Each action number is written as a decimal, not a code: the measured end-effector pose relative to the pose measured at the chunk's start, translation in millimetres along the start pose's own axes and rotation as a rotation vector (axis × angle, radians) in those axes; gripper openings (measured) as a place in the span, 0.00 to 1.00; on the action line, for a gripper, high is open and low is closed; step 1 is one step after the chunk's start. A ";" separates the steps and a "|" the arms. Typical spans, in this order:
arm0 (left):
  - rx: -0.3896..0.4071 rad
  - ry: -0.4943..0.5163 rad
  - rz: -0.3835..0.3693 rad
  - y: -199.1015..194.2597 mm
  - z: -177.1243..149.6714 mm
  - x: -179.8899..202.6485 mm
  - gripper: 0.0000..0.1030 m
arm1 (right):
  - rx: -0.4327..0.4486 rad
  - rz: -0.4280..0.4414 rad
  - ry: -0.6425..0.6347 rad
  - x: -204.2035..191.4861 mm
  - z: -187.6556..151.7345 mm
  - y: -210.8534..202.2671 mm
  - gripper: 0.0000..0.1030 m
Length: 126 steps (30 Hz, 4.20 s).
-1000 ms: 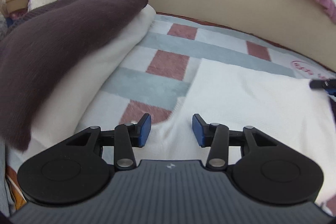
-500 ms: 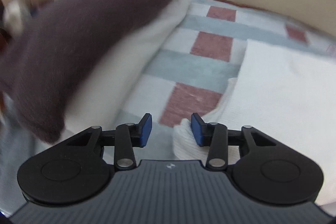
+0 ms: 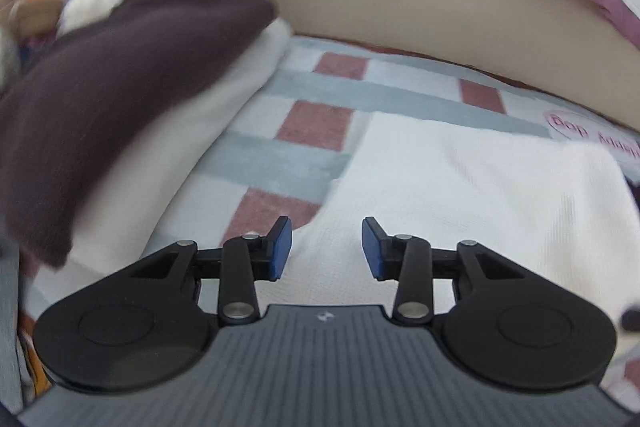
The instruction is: Fold clothes
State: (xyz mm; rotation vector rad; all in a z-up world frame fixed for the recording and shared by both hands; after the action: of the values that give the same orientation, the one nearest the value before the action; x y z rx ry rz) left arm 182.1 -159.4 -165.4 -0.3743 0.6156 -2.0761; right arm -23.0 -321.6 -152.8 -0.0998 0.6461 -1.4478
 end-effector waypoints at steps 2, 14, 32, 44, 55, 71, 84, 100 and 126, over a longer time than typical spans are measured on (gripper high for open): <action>-0.028 -0.051 -0.034 2.4 -2.1 1.3 0.37 | 0.027 0.027 0.022 2.4 5.8 -8.4 0.15; -0.045 0.155 0.083 7.3 -17.8 26.3 0.37 | -0.100 -0.176 0.082 40.3 -41.4 -24.7 0.01; -0.090 -0.056 -0.584 -23.7 -40.5 135.8 0.32 | 0.012 -0.262 -0.269 48.7 28.5 29.6 0.27; -0.182 -0.141 -0.186 -29.0 -0.9 12.0 0.55 | -0.003 -0.351 -0.097 103.6 18.7 42.1 0.24; -0.332 -0.592 -0.286 -2.7 -32.2 -44.5 0.67 | 0.061 -0.328 0.512 133.8 -6.1 1.6 0.77; -0.246 -0.669 -0.209 17.2 -46.7 -69.5 0.68 | -0.010 -0.146 0.731 105.3 -39.1 47.8 0.79; -0.116 -0.672 -0.241 35.3 -35.7 -48.6 0.87 | 0.035 -0.156 0.477 99.4 -18.8 82.8 0.52; -0.071 -0.371 -0.174 39.9 -16.1 -25.9 0.43 | 0.059 -0.221 0.233 69.3 0.7 65.5 0.35; 0.112 -0.028 -0.014 -1.9 8.6 15.1 0.32 | 0.125 -0.215 0.123 11.3 20.1 39.2 0.29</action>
State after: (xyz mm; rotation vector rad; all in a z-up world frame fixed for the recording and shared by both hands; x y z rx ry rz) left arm 176.8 -173.6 -156.8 -0.3434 0.4785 -2.1045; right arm 20.8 -332.5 -157.4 0.0182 0.6578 -1.7088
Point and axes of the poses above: each gripper's, at about its wrist camera, not at the fingertips, and y roughly the way its jaws point, x to its right, z to its top, the point moved 6 cm from there along y, roughly the way its jaws point, and after that the axes turned 13 degrees about x, right-handed, at the moved point
